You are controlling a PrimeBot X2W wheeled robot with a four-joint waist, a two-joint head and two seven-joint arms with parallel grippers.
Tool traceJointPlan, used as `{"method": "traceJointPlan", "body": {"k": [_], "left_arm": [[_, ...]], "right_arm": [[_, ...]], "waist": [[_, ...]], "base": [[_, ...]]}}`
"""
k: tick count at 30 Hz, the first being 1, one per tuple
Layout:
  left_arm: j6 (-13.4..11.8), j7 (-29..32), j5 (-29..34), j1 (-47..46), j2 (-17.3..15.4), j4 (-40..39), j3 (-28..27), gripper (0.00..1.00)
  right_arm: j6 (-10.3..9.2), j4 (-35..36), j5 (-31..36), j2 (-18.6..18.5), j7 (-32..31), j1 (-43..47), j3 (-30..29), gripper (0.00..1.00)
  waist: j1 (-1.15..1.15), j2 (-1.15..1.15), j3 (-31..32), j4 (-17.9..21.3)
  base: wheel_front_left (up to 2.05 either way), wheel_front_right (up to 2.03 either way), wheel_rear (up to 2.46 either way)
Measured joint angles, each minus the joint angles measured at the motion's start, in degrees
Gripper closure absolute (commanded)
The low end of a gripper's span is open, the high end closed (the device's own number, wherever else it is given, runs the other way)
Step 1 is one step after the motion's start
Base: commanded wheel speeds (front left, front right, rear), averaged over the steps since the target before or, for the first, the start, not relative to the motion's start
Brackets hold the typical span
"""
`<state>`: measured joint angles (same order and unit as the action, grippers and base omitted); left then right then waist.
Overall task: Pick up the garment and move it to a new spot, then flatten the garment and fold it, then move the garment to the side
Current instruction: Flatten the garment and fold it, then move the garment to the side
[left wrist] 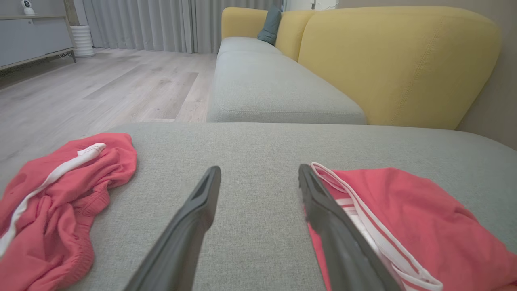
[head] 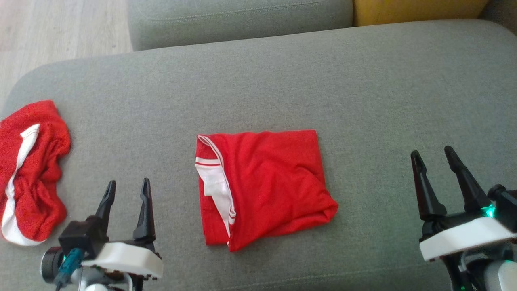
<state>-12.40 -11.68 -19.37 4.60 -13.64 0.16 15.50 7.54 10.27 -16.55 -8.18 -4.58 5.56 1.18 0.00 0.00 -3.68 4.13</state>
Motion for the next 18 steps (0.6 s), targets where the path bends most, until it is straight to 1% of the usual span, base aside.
{"method": "traceJointPlan", "body": {"k": [13,18], "left_arm": [[-1.30,0.52,0.04,0.13,-0.57,-1.98,-0.03,0.00],[-1.33,0.56,0.04,0.13,-0.70,-2.30,-0.01,0.00]], "right_arm": [[0.00,0.03,0.00,0.04,0.01,-0.01,-0.08,0.00],[0.00,0.00,-0.01,0.05,0.01,-0.01,-0.18,0.00]], "waist": [[0.00,0.00,-0.51,-0.36],[0.00,0.00,-0.88,-0.55]], "base": [[0.00,0.00,0.00],[0.00,0.00,0.00]]}}
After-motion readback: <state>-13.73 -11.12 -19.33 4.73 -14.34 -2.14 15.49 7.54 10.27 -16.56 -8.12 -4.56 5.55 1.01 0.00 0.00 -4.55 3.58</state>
